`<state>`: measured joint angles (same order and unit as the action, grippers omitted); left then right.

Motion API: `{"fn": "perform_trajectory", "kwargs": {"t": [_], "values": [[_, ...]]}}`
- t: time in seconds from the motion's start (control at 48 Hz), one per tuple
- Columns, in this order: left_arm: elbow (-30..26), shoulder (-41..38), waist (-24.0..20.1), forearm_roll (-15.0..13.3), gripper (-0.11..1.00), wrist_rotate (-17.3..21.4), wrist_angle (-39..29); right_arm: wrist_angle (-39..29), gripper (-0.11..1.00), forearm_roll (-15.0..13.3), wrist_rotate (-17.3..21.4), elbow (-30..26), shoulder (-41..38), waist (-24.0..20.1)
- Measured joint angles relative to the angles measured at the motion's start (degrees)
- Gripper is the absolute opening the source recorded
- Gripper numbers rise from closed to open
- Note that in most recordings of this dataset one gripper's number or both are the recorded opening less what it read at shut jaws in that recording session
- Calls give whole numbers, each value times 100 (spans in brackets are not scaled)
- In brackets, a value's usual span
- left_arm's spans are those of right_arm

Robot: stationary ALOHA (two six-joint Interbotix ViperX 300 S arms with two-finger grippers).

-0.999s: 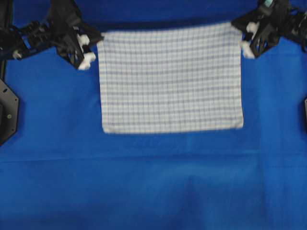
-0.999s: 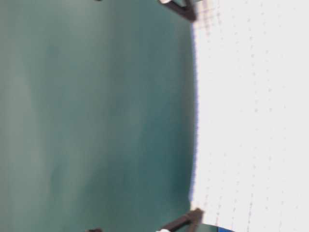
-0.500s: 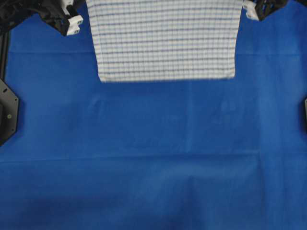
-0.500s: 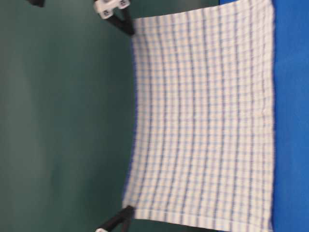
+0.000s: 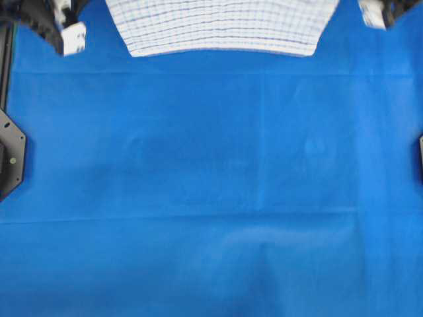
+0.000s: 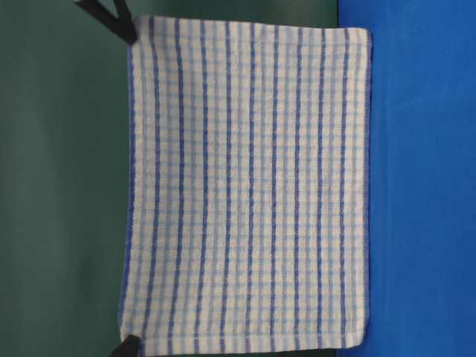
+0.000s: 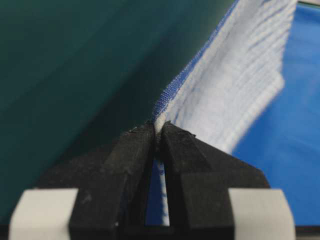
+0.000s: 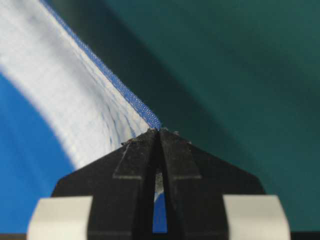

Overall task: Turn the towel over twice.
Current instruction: 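Swing the corners over and lay the towel flat, flipped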

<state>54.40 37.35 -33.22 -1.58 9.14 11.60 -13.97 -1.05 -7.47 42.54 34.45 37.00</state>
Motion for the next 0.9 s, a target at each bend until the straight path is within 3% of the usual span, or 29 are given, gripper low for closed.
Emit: {"fn": "perform_trajectory", "kwargs": {"t": [0.291, 0.604, 0.895], "values": [[571, 185, 861, 0, 4, -70, -483, -958, 3, 53, 404, 554, 492, -1160], [1143, 114, 1872, 0, 3, -141, -510, -888, 3, 53, 1274, 1230, 378, -2461], [1397, -325, 3182, 0, 4, -940, -510, -387, 3, 62, 2188, 1723, -264, -3410]]}}
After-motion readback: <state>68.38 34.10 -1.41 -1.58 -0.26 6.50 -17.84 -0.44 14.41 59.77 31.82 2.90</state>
